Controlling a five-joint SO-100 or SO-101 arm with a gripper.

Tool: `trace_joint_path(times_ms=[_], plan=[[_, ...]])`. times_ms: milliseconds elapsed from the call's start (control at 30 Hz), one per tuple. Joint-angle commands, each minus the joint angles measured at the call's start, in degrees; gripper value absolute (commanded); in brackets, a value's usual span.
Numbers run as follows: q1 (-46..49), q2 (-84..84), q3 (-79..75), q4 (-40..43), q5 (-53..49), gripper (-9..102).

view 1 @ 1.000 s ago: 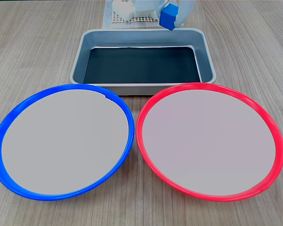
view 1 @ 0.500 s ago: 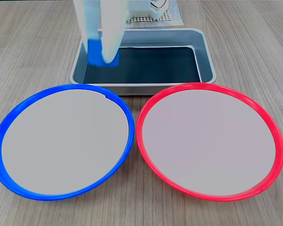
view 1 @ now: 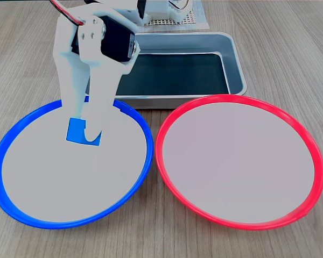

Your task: Move a blue block from tray to blue dish

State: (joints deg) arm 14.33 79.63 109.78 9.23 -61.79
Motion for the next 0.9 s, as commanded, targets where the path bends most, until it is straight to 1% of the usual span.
trace_joint_path(times_ms=[0, 233, 267, 367, 433, 467, 533, 600, 667, 767, 800, 867], plan=[[-0.44, 0.0, -1.67, -1.58, -1.23, 10], [-0.97, 0.53, -2.46, -3.16, -1.32, 29], [-1.05, 1.05, -2.37, -3.6, -1.14, 31], [-1.67, 3.52, -2.02, -4.57, 0.44, 31], [-2.55, 6.68, -1.58, -5.19, 4.83, 25], [-3.16, 8.61, -1.23, -5.8, 8.17, 22], [-4.66, 13.45, 0.26, -8.35, 18.11, 9], [-6.24, 19.07, 2.37, -10.9, 29.44, 0], [-7.38, 25.49, 5.19, -12.74, 40.78, 0], [-8.53, 37.18, 10.9, -12.04, 58.45, 0], [-8.79, 44.21, 14.59, -9.84, 66.97, 0], [-9.14, 53.09, 18.9, -5.1, 76.11, 0]])
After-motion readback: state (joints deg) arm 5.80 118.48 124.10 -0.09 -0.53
